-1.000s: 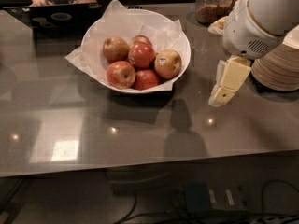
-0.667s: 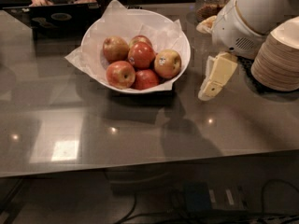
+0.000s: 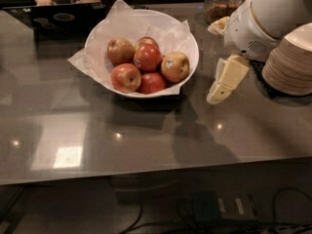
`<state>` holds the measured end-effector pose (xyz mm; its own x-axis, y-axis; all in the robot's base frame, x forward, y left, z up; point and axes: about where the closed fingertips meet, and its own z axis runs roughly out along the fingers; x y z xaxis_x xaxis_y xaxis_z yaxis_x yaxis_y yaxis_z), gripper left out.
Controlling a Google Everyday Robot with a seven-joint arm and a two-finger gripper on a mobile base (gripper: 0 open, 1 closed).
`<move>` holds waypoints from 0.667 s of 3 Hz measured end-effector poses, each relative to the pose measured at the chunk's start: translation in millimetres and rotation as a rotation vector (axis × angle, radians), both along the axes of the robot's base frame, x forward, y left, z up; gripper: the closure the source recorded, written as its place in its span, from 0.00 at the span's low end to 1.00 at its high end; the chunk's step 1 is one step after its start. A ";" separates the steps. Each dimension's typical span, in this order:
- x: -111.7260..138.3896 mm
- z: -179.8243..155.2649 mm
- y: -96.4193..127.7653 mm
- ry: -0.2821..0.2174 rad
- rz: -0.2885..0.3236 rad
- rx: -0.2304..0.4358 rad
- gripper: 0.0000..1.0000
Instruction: Pick apple from white bowl
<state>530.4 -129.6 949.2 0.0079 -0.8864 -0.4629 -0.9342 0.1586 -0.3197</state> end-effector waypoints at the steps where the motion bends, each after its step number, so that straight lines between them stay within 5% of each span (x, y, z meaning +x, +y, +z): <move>1: 7.9 6.1 2.7 -0.023 -0.010 0.051 0.06; 2: 10.7 11.0 3.0 -0.037 -0.022 0.090 0.03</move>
Offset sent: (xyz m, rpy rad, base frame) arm 0.0155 -0.0006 0.0161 0.1394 -0.0516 -0.0433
